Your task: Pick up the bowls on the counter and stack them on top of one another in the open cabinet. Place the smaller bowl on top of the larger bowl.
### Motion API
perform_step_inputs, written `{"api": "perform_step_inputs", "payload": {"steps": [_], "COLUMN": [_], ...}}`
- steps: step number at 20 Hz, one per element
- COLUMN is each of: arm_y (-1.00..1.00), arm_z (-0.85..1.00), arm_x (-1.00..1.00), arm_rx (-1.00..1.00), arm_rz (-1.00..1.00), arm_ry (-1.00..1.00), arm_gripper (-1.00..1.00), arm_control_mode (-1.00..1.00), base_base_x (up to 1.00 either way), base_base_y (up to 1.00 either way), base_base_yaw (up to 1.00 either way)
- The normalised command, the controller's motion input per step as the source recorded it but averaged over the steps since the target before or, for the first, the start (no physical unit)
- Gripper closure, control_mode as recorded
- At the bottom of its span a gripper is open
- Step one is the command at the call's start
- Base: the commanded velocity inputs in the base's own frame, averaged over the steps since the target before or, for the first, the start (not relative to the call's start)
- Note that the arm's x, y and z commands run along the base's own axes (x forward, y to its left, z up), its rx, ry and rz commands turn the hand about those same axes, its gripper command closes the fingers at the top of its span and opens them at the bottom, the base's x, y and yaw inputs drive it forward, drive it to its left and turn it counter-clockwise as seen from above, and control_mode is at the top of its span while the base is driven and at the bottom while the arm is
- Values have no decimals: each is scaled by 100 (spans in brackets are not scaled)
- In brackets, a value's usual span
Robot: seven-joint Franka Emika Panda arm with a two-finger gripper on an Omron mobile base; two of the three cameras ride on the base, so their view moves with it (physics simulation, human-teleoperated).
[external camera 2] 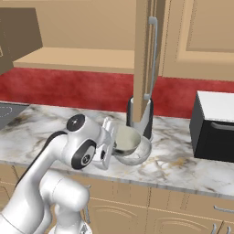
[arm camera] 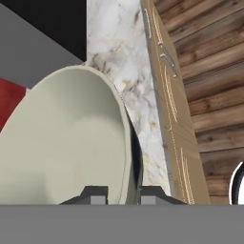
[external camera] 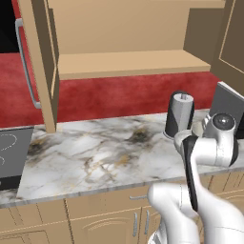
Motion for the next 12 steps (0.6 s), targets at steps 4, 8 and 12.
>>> {"api": "perform_step_inputs", "payload": {"steps": [4,8,12], "arm_y": [-10,-8,-4], "arm_z": [-1,-1,-5], "arm_x": [15,10,9], "arm_rx": [4,7,6], "arm_rz": [-2,-2,-1], "arm_ry": [3,6,7], "arm_gripper": [100,100,100], "arm_control_mode": [-100,-100,-100], "base_base_x": [0,0,0], "base_base_y": [0,0,0], "base_base_yaw": [0,0,0]}}
